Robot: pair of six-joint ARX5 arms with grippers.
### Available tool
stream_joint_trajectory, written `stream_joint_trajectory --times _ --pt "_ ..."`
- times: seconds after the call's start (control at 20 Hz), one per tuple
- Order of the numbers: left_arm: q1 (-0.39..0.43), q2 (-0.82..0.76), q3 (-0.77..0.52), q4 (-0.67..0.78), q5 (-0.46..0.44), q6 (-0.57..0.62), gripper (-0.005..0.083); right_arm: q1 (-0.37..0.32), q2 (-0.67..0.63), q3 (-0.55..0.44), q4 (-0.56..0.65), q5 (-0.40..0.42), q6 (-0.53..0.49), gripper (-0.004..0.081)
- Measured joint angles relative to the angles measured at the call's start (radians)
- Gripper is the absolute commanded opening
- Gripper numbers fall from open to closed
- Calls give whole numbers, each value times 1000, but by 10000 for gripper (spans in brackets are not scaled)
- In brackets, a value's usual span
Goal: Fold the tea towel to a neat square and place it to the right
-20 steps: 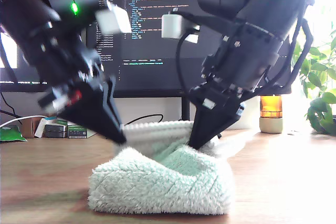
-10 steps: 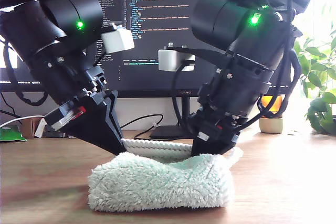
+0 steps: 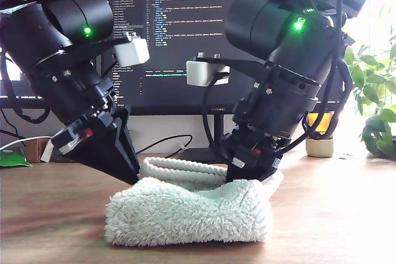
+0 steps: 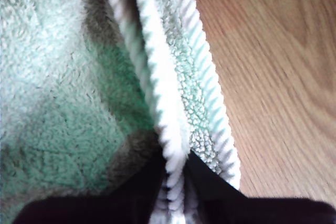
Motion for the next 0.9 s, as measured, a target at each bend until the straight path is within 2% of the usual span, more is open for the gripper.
stream_joint_trajectory --times 0.4,0.6,0.9 --pt "0 -2 0 -4 -8 -29 198 -6 0 0 6 15 0 213" --pt "0 -15 0 -7 -8 -38 198 -6 1 10 -11 24 4 218" --pt "0 -16 0 -8 -9 -46 195 -6 16 153 -140 44 24 236"
